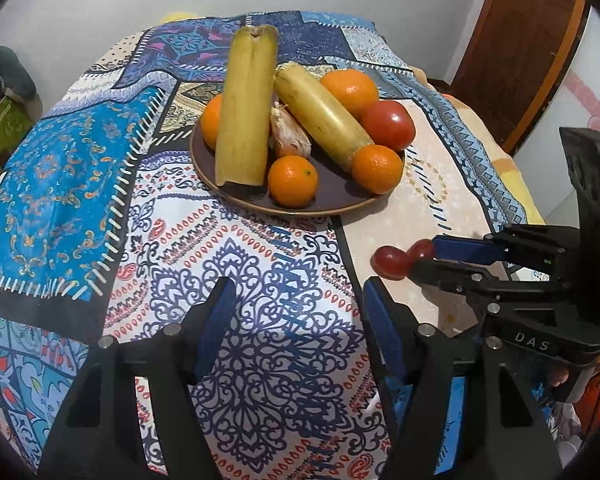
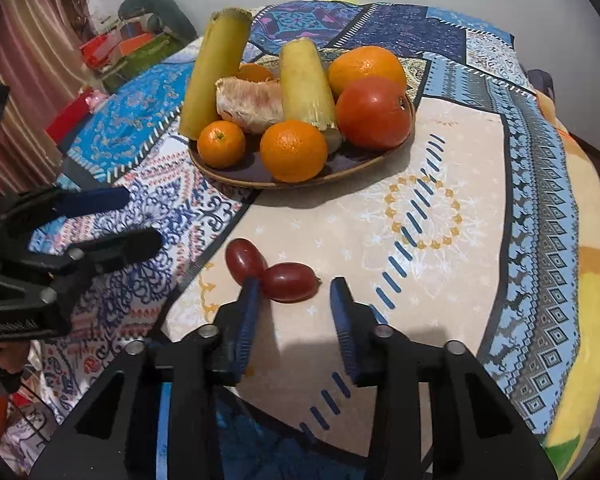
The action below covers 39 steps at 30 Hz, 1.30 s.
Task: Organize fruits
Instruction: 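Grasp a red grape with the right tool while the left tool grasps the other grape, then carry both grapes onto the plate and open both tools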
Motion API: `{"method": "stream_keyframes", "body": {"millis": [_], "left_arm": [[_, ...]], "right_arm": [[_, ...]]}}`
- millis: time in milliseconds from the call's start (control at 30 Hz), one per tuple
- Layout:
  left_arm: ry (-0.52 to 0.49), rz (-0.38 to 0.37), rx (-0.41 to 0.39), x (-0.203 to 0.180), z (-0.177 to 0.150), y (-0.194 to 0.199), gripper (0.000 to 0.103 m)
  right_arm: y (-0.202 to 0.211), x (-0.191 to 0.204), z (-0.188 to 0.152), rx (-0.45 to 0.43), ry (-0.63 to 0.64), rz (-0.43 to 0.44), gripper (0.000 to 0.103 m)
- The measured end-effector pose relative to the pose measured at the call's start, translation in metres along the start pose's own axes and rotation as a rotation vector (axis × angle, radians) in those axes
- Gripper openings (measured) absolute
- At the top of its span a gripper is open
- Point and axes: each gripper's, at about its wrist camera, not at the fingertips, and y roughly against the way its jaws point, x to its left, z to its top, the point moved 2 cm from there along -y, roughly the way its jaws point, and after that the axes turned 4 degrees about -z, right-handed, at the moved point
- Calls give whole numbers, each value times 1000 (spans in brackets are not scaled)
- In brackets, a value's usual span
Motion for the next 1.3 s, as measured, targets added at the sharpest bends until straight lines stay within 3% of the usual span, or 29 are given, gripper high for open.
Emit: {"method": "stream_keyframes", "body": {"millis": [567,833,1033,1300], "left_arm": [[-98,-75,55,-50,13,-35,65],[-123,-78,61,-58,14,-49,29],[-134,-67,50,-57,13,-40,29],[-65,-41,-38,-31,28,-9,29]], "right_arm": [[35,-33,-8,-69,-73,-87,25],[41,-40,-9,-90,-103,-87,25],[44,-37,-4,-105,-96,-81,25],[47,-27,14,-145,-66,-79,25]]}}
